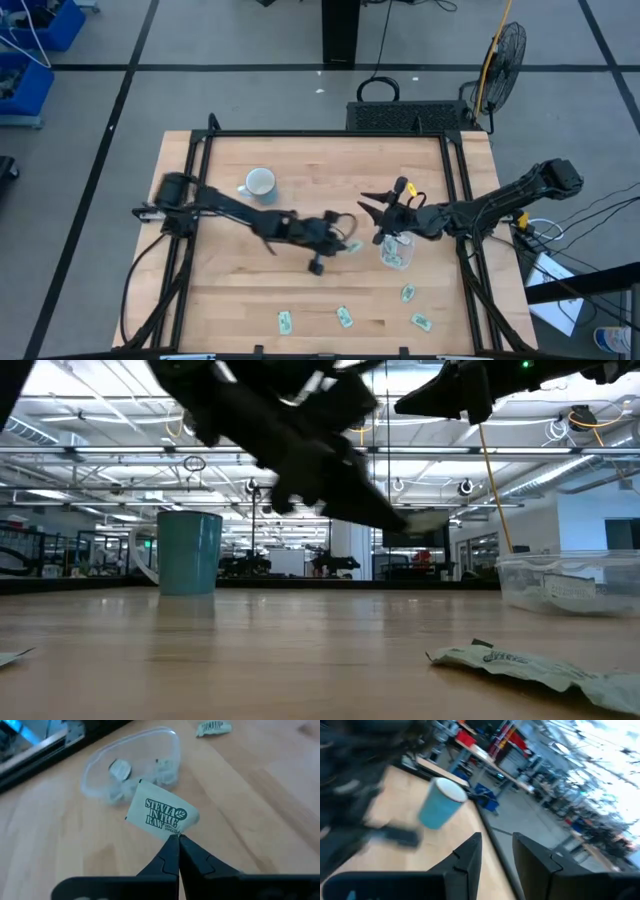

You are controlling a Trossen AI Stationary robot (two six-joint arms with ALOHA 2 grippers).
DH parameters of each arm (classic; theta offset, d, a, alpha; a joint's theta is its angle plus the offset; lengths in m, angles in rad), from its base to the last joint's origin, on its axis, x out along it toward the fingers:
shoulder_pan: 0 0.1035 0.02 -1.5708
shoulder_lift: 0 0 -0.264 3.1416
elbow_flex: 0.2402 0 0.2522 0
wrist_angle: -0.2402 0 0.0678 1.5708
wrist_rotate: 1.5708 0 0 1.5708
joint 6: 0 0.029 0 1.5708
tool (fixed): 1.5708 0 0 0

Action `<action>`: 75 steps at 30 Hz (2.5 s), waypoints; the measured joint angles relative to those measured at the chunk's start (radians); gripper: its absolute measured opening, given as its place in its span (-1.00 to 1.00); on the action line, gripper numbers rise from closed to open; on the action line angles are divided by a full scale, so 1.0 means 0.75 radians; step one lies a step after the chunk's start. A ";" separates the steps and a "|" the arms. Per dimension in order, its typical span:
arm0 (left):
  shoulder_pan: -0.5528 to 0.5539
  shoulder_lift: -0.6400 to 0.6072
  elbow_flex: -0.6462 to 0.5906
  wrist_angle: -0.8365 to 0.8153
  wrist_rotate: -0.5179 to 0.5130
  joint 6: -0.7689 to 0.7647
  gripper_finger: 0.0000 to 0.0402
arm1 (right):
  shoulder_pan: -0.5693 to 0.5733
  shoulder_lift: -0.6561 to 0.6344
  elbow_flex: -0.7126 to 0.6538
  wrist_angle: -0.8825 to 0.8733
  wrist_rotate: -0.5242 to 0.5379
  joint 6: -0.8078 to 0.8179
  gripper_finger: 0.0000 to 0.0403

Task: Pick and place Stevia / Truvia into bins
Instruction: Put the stevia packet into the container

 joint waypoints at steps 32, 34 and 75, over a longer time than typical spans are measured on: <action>0.098 0.446 0.658 -0.003 0.004 0.040 -0.63 | 0.272 -0.226 -0.080 0.091 1.053 -0.203 -0.48; 0.096 0.446 0.658 -0.004 0.004 0.045 -0.56 | 0.272 -0.248 -0.101 0.095 1.053 -0.207 -0.48; 0.059 -0.354 0.469 -1.212 -0.225 -0.233 -0.41 | 0.573 -0.254 0.051 -0.257 0.318 0.474 -0.48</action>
